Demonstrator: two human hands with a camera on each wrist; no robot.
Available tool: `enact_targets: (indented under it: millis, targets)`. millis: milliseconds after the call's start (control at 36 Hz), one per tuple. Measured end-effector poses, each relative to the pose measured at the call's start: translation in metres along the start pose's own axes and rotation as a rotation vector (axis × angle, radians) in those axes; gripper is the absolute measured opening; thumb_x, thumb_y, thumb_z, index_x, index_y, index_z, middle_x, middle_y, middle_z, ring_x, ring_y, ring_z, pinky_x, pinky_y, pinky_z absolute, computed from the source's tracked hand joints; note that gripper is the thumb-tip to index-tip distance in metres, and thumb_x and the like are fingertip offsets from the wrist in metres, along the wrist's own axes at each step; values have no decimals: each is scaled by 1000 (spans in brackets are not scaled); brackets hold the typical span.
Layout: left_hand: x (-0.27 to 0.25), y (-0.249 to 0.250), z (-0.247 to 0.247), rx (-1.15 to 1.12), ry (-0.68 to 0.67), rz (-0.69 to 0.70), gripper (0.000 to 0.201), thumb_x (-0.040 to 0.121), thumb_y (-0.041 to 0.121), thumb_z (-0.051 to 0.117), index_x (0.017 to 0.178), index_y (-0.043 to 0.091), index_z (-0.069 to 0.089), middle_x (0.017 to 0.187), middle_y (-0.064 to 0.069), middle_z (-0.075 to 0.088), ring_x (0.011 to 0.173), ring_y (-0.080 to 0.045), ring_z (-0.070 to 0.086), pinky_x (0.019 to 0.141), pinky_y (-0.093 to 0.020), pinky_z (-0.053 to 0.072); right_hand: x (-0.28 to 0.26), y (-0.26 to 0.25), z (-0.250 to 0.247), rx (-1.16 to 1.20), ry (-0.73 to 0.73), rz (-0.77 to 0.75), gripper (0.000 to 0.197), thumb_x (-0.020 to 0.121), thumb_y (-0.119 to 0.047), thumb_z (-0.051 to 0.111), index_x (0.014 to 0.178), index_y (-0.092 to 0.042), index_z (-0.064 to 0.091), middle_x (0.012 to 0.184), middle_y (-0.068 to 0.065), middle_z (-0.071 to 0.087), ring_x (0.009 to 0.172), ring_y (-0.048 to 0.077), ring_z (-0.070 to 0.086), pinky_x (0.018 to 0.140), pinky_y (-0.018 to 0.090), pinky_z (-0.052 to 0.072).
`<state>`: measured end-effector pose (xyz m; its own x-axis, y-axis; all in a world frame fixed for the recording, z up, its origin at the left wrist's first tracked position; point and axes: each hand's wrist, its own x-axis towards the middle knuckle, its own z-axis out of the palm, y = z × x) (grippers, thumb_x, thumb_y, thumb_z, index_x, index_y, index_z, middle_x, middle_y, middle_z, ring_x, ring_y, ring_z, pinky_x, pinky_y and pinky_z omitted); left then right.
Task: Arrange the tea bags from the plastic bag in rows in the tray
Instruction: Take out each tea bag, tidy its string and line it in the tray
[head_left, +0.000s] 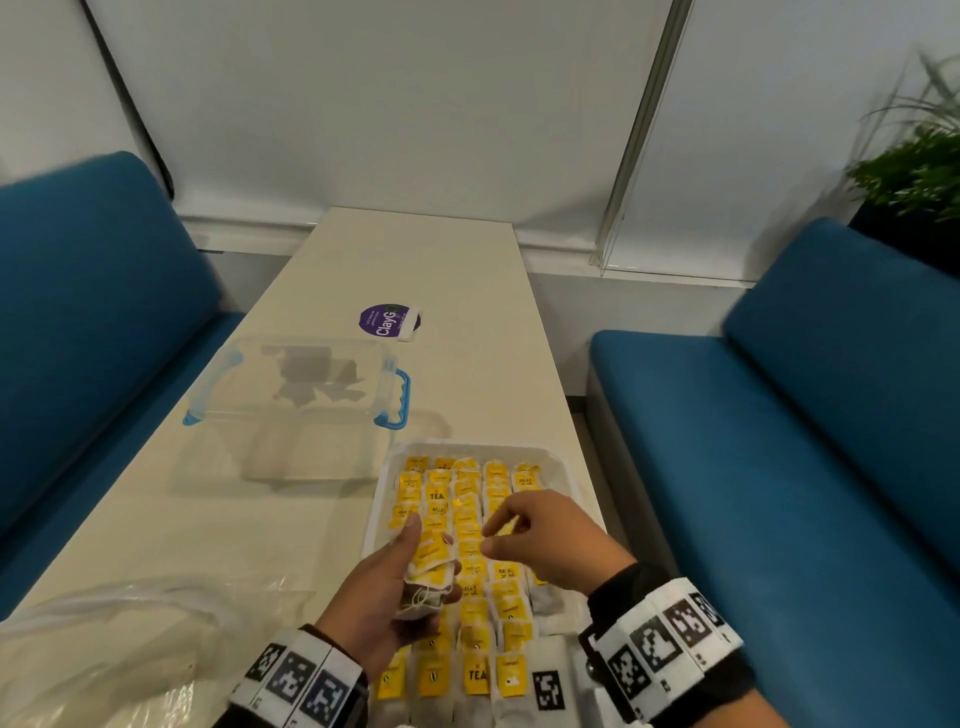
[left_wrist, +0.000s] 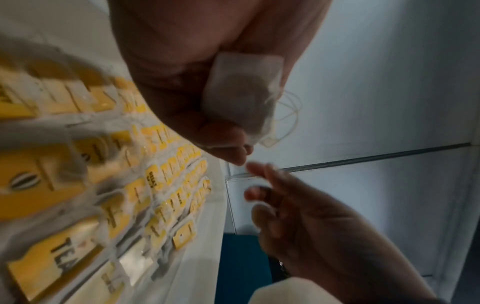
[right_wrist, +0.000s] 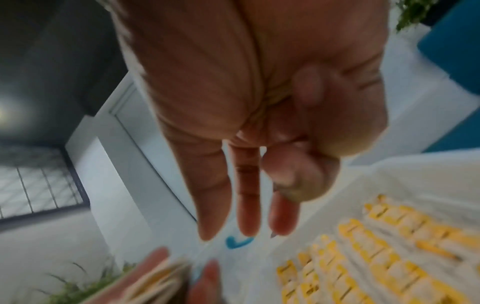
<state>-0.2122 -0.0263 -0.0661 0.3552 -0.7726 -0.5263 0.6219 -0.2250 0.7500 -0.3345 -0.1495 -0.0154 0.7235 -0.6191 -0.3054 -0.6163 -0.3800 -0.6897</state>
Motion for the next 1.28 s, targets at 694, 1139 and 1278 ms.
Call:
enact_targets:
  millis: [694,1139,1278]
  targets:
    - [-14,-8,0,101,-34,31,67,72,66,40,87,7,68,59,-14,56,42,-17,50,41,-22,40,-16,-19,36,-219,134,-326,23,86,-37,61,99,-20,70,99,-4,60,90,12,56,78,32,48]
    - [-20,-7,-1,-33,43,-28,27,77,38,64,87,13,62,63,-8,63,43,-13,48,36,-16,36,-17,-7,31,543,97,-150,17,90,-6,58,100,-19,60,66,12,51,57,24,56,38,15,37]
    - [-20,-2,-4,-82,20,-134,26,64,35,68,75,13,59,55,-6,56,39,-14,46,31,-14,34,-18,-1,28,593,87,-151,25,99,-14,42,105,-27,63,65,2,57,61,25,57,39,23,32]
